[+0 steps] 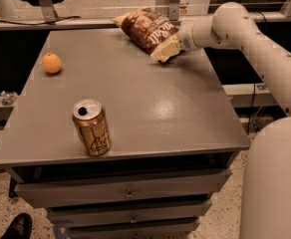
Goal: Move brown chip bag near orange can
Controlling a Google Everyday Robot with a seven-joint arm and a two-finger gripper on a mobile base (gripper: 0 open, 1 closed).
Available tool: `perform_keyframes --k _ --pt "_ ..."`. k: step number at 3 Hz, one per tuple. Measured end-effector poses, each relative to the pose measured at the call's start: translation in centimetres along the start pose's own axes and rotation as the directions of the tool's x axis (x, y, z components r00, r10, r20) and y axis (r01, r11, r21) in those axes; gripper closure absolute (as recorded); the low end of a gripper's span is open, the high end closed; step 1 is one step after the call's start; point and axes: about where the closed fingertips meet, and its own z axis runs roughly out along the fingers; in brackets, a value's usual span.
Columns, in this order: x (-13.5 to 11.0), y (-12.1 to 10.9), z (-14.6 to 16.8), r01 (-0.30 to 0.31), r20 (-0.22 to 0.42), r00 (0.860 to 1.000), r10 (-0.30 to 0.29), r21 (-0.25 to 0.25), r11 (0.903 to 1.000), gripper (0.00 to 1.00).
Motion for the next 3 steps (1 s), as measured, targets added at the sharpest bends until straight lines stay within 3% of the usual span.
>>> perform_keyframes --k 1,3 --pt "0.5 -1.4 1.6 -0.015 -0.002 1.0 0.015 0.026 0.9996 0.0" --pt "0.8 -2.7 2.2 -0.023 -0.007 1.0 0.024 0.045 0.9987 0.41"
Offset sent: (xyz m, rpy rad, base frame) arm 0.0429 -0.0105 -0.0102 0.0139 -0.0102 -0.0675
